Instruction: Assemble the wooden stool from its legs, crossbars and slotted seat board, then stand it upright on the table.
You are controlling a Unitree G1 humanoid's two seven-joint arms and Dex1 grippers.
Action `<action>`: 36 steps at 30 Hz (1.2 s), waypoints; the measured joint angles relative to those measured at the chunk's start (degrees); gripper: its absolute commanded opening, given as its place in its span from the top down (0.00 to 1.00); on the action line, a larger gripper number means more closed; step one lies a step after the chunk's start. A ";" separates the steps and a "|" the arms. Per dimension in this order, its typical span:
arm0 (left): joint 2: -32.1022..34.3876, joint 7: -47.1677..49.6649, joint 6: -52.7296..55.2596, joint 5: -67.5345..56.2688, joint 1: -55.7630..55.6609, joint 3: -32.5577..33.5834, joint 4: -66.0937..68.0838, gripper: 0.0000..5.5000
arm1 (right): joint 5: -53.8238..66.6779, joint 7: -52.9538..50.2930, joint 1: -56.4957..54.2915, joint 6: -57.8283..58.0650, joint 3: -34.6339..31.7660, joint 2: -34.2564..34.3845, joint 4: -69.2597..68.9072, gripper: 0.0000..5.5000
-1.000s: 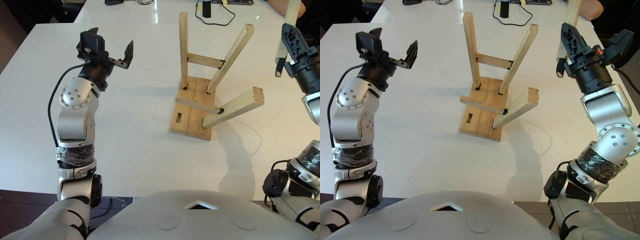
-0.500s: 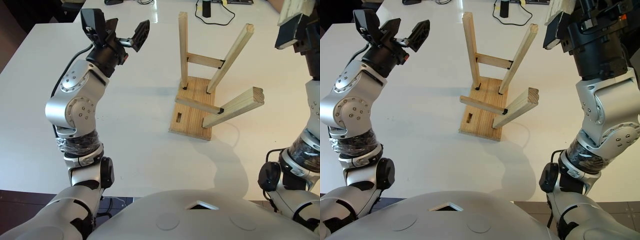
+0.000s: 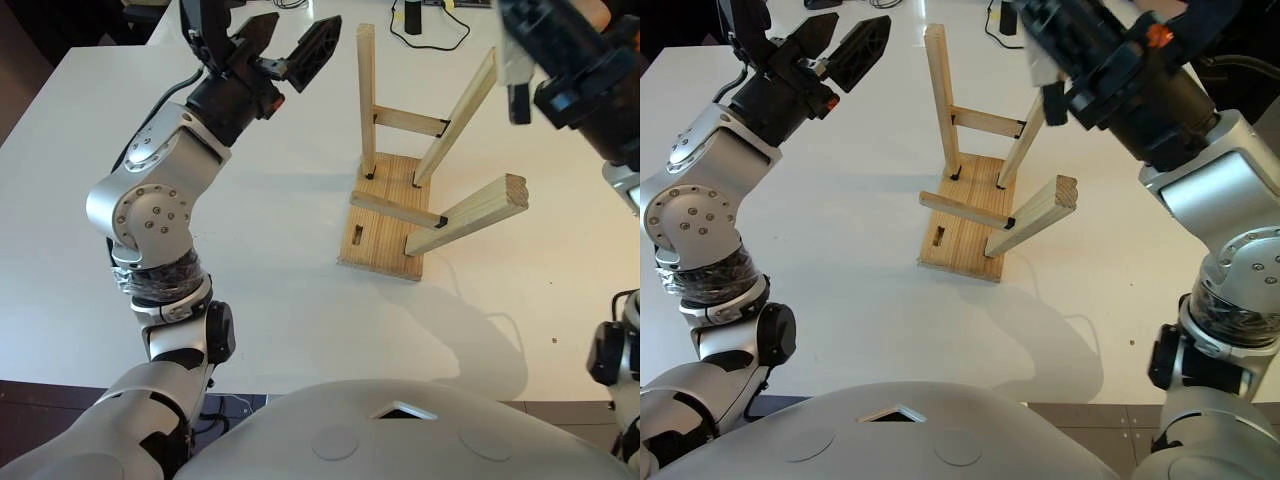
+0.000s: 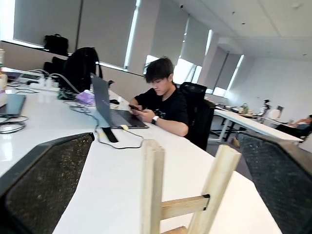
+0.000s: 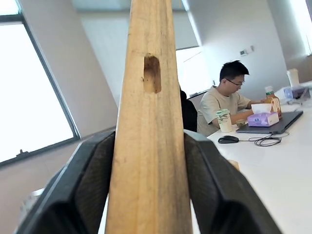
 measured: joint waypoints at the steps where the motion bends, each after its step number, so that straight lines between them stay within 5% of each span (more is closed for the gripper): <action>1: -0.05 -1.12 0.03 -1.89 -0.05 0.04 -0.08 0.02 | -3.79 4.26 -0.20 -0.02 1.54 -1.84 -0.67 0.62; 4: 0.00 -5.77 1.01 -10.98 -1.19 0.16 -0.63 0.02 | -12.53 17.81 -1.51 -0.22 5.65 -6.43 -1.96 0.62; 11: 3.74 -9.56 1.47 -32.71 -2.14 3.52 -2.62 0.02 | -7.18 25.47 -5.28 0.63 4.37 -6.40 1.16 0.63; 21: 10.72 -15.56 0.37 -31.13 -0.21 -0.24 -2.73 0.02 | -10.49 32.09 -6.34 2.20 2.86 -10.18 2.34 0.63; 29: 13.52 -19.62 -1.30 -34.60 -1.54 -1.38 -6.58 0.02 | -21.58 46.90 -13.16 3.19 10.76 -13.08 8.12 0.63; 36: 16.10 -23.04 -3.48 -30.70 -1.01 -3.77 -9.67 0.20 | -28.14 54.60 -13.71 2.73 13.38 -13.39 9.90 0.63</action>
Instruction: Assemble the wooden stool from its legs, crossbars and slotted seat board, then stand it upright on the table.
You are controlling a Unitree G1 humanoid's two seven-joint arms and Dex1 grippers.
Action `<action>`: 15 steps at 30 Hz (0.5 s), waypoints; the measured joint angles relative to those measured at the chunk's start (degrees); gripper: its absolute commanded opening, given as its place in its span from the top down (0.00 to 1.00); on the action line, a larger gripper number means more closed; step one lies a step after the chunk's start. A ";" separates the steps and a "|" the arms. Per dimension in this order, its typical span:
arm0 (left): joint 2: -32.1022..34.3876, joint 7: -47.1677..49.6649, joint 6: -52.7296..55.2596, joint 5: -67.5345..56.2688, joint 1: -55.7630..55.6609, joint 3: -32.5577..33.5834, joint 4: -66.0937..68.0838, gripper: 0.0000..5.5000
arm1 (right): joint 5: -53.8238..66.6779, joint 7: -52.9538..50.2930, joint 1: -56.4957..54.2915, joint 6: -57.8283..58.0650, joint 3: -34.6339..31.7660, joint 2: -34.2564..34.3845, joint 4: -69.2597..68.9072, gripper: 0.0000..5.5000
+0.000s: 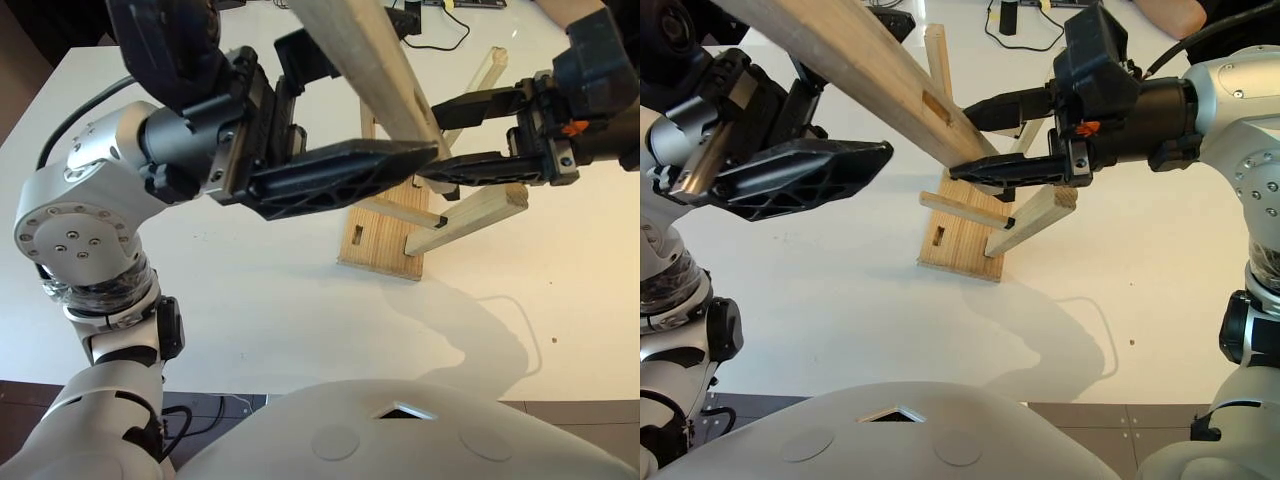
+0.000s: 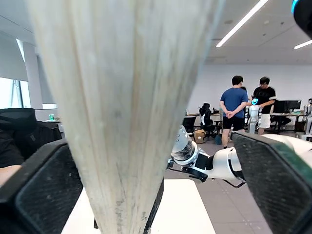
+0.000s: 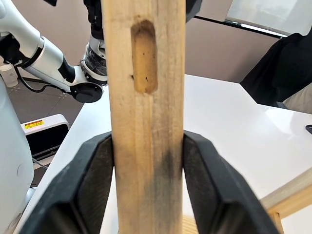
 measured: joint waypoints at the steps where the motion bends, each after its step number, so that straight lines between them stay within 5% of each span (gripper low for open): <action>1: 0.40 -0.60 -0.74 1.34 0.18 -0.64 -0.18 0.23 | -0.73 0.92 0.00 0.00 0.00 -0.02 0.17 0.63; 15: 2.05 -4.86 -5.32 10.83 3.16 -3.76 -0.97 0.59 | -6.79 7.25 0.09 -1.72 0.01 -0.35 0.52 0.63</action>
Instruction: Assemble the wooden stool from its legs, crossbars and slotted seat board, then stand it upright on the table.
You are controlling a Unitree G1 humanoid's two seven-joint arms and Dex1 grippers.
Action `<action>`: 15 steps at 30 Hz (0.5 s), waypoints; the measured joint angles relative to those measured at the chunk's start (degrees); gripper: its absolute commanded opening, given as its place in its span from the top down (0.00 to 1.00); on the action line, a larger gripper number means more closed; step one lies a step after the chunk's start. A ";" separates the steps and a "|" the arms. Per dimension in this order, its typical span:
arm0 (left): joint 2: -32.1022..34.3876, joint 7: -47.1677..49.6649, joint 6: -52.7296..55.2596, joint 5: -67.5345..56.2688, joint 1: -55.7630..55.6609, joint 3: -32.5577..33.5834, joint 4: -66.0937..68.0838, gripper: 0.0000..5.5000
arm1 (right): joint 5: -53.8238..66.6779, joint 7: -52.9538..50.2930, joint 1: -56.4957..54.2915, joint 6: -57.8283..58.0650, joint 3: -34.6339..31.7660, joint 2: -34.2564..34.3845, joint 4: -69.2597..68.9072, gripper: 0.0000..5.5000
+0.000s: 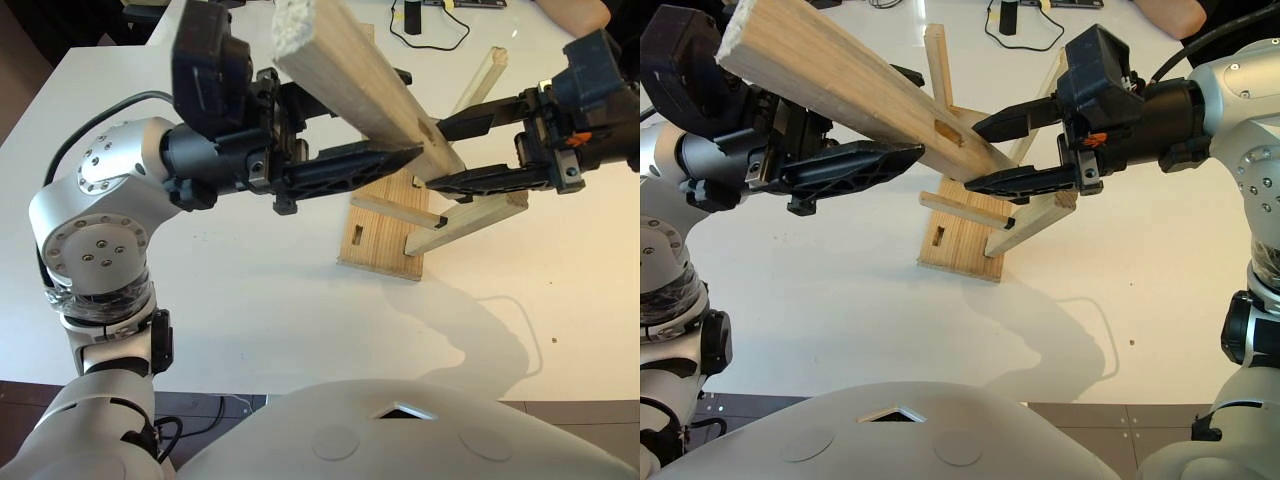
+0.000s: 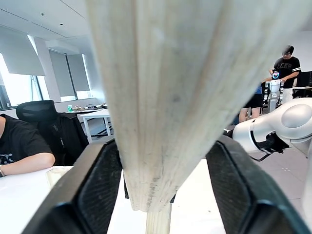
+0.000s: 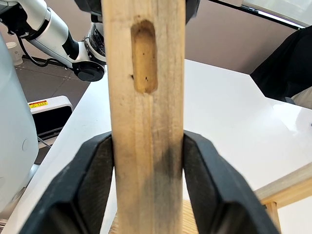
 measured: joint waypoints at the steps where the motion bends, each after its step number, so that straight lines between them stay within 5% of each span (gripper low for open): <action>1: 0.00 0.01 -0.12 0.08 0.00 -0.06 0.00 0.60 | -0.15 0.21 0.03 -0.07 0.00 0.00 -0.04 0.63; 15: 0.57 -1.14 -2.56 5.63 0.23 -2.99 0.55 0.62 | -4.80 3.73 1.08 -1.97 0.24 -0.32 0.53 0.63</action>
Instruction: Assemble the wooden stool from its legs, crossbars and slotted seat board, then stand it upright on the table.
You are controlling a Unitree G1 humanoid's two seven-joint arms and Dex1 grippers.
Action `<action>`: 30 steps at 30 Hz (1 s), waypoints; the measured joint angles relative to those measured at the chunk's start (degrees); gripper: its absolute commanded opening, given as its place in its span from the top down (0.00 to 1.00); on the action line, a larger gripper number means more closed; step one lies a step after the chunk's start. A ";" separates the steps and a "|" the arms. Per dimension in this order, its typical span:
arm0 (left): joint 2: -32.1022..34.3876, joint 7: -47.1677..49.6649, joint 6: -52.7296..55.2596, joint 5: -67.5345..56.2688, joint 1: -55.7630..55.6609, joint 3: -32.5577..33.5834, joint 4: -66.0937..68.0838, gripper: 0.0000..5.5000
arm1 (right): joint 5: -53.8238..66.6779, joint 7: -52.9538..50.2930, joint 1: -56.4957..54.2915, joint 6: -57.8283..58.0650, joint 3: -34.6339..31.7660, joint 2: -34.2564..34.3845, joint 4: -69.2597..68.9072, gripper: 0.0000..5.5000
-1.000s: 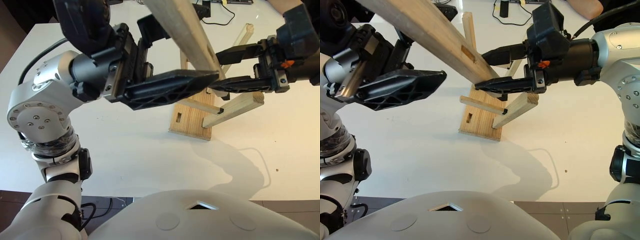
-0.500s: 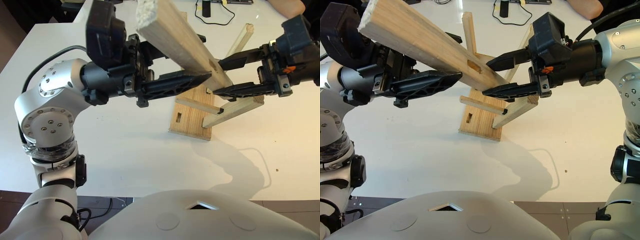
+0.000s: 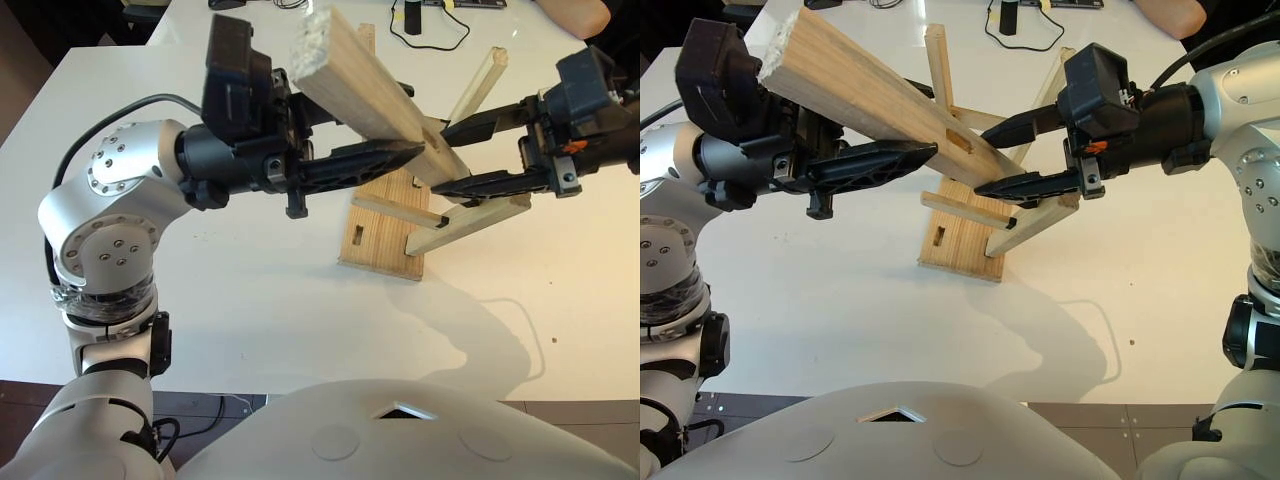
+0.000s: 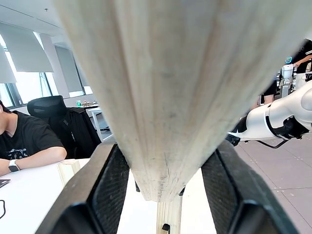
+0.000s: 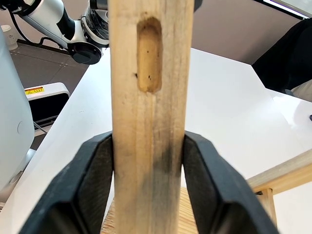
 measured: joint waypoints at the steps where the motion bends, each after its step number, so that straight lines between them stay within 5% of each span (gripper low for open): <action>1: -0.04 -0.03 -0.22 0.10 -0.04 -0.11 0.16 0.62 | -0.11 0.00 0.09 -0.22 -0.10 0.05 -0.02 0.63; 4: -0.26 0.05 -0.31 0.12 -0.18 -0.25 0.37 0.62 | -0.79 -0.36 1.14 -1.76 -0.45 0.40 -0.36 0.63; 9: -1.54 2.74 -0.31 0.74 -1.68 -0.27 3.38 0.63 | -5.00 -3.11 2.34 -7.02 -0.75 1.75 -0.11 0.47; 16: -1.82 4.75 -1.61 4.48 -4.26 0.59 7.53 0.63 | -9.28 -7.38 2.94 -10.54 -1.37 4.23 2.14 0.46; 30: 11.07 -8.69 -5.43 13.21 -1.78 7.40 16.93 0.63 | -7.74 -15.51 15.75 -9.73 -16.70 4.92 6.44 0.46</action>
